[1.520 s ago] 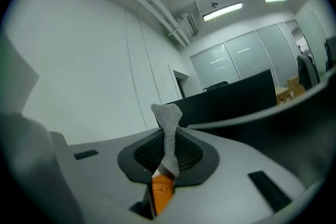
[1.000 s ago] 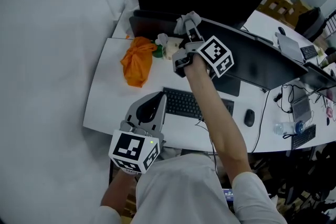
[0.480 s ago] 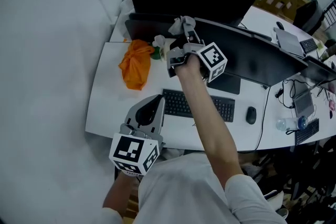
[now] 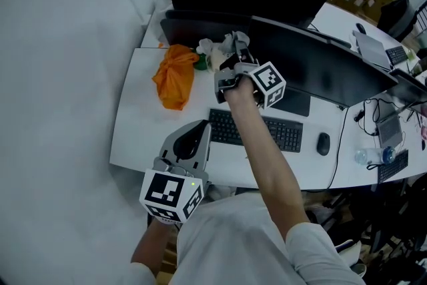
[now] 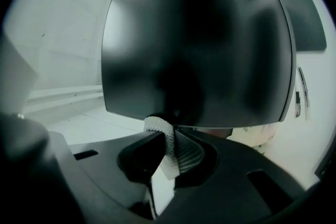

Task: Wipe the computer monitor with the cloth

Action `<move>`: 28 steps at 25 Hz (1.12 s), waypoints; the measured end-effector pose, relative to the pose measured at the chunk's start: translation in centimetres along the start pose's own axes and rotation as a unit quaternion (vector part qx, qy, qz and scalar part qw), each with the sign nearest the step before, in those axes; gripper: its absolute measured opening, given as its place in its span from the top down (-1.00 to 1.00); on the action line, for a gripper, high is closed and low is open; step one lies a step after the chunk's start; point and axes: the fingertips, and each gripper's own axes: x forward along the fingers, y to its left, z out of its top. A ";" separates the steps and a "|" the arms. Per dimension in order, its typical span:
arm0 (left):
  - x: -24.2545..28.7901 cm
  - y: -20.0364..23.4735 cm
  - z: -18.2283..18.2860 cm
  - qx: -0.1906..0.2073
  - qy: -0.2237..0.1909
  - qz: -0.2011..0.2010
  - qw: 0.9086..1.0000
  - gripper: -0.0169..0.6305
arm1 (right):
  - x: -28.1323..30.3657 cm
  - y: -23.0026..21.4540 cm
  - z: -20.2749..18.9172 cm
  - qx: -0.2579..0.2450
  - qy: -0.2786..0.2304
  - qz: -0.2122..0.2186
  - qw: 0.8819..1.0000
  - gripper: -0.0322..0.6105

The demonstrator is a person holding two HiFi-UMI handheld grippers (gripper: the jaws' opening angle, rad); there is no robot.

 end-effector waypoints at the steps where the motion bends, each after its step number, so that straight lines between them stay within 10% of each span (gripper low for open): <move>1: 0.0 0.1 -0.2 -0.001 0.003 0.001 1.000 0.89 | 0.0 -0.4 0.0 0.000 -0.002 -0.001 1.000 0.78; 16: -0.5 2.1 -2.9 -0.013 0.037 0.019 0.999 0.89 | -1.2 -6.3 -0.7 0.071 -0.067 -0.020 0.995 0.79; 28: 0.1 2.7 -4.8 -0.026 0.054 0.019 0.998 0.89 | -2.6 -12.6 -1.2 0.021 -0.037 -0.058 0.997 0.79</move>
